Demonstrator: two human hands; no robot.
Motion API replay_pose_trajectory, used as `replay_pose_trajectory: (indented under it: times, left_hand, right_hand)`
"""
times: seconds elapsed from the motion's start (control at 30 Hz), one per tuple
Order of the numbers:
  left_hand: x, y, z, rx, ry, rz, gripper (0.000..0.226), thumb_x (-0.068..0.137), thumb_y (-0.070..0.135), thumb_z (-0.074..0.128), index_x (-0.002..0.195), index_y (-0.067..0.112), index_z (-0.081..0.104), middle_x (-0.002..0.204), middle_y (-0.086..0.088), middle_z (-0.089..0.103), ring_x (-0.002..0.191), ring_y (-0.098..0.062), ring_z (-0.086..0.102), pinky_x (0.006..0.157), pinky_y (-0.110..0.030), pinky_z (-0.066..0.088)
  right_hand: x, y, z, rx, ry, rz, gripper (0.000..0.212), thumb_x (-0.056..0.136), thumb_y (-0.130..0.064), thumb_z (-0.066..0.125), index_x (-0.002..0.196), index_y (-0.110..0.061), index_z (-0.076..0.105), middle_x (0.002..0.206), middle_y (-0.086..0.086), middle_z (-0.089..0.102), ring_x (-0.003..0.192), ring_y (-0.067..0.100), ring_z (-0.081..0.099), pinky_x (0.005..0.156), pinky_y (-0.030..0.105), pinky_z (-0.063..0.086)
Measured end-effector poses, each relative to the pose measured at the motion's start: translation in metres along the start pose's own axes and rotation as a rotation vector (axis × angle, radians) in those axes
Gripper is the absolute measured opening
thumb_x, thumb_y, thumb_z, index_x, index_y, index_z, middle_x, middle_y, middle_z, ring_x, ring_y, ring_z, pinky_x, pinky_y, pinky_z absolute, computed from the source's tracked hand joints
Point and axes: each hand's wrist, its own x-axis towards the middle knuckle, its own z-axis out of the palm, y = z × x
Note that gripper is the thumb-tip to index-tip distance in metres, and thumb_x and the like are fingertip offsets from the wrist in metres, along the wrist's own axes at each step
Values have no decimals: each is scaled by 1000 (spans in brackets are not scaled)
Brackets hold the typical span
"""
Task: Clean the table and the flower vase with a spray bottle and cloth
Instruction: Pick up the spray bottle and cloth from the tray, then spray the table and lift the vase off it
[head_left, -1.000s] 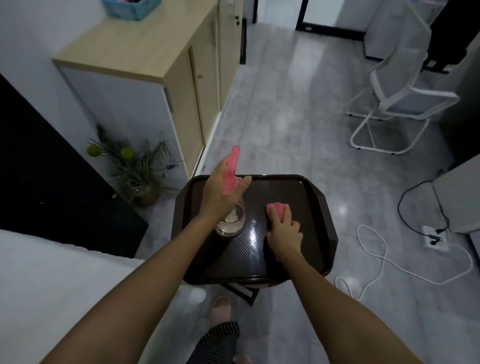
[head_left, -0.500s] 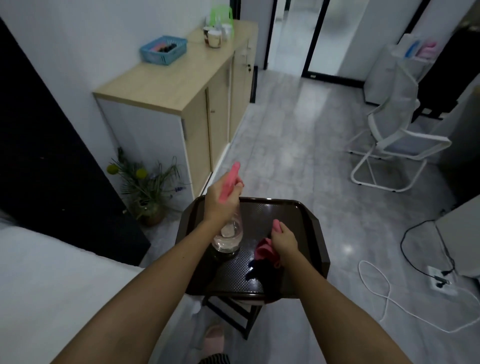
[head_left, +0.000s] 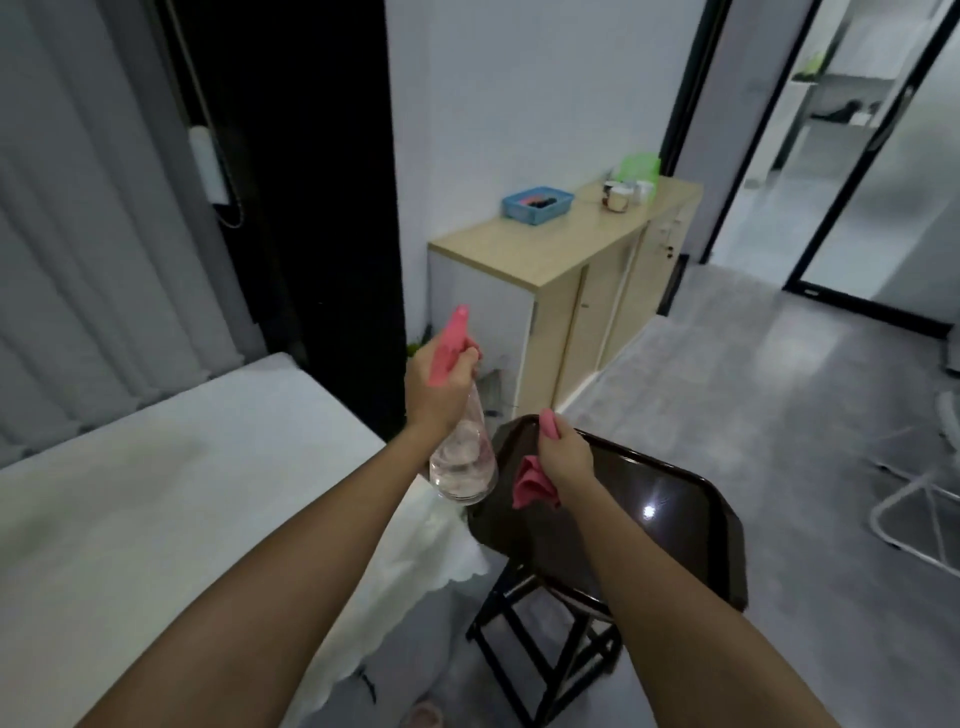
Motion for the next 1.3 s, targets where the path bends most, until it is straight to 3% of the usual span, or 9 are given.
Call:
replay_pose_trajectory:
  times: [0.17,0.37,0.47,0.6,0.8,0.9,1.1,1.2,1.3]
  left_hand:
    - [-24,5,-92,126,125,55,52,85,20,54,92,72,55,75,2,63,73,-16,63,79,-39,56]
    - [-68,10,-216,209,411,-18,23,86,24,57,79,43,67,72,6,67,73,-18,67,77,-51,57]
    - [-101,14,-277,269,532,-56,30,80,26,57,77,54,65,69,10,65,71,-18,64,76,-50,56]
    - [-147,16,-347,410,655,-101,19,79,28,56,77,44,64,71,2,67,66,-19,63,69,-46,56]
    - [-210,14,-443,453,874,-202,11,76,24,59,79,21,69,75,-9,71,70,-26,67,71,-51,56]
    - [-232,12,-477,524,865,-204,11,78,30,56,82,30,67,73,-2,69,70,-22,67,70,-50,57]
    - [-251,4,-528,555,847,-196,14,82,27,54,87,24,67,74,-4,68,67,-22,65,70,-44,56]
    - [-254,-3,-545,524,814,-181,16,83,30,54,86,44,61,74,-2,68,69,-20,65,69,-45,58]
    - [-255,-12,-558,481,789,-171,12,83,30,54,91,33,63,76,-5,67,70,-25,65,70,-49,57]
  right_hand:
    - [-35,-39,75,-42,-197,-163,41,98,-40,33,134,-29,49,124,15,59,102,34,61,92,45,51]
    - [-102,-91,178,-110,-394,-322,34,99,-41,30,117,-29,57,101,14,62,79,29,62,67,36,52]
    - [-146,-108,225,-130,-526,-381,18,97,-34,34,86,-29,47,80,13,56,59,24,54,51,28,45]
    - [-202,-119,277,-166,-664,-511,10,96,-26,38,89,-27,45,74,9,53,58,23,51,51,26,40]
    - [-276,-121,344,-239,-770,-599,12,96,-22,40,94,-24,52,91,15,57,68,27,54,61,28,42]
    - [-301,-116,366,-364,-783,-692,35,95,-16,38,127,-25,51,114,15,56,80,29,54,72,27,40]
    - [-331,-104,397,-561,-745,-814,42,89,-5,36,127,-22,45,125,6,51,74,17,37,70,28,38]
    - [-338,-98,402,-643,-715,-808,40,95,-10,37,132,-26,41,130,2,45,88,20,42,74,27,42]
    - [-342,-88,410,-702,-659,-749,51,88,-3,38,134,-24,36,136,6,39,101,26,40,81,36,43]
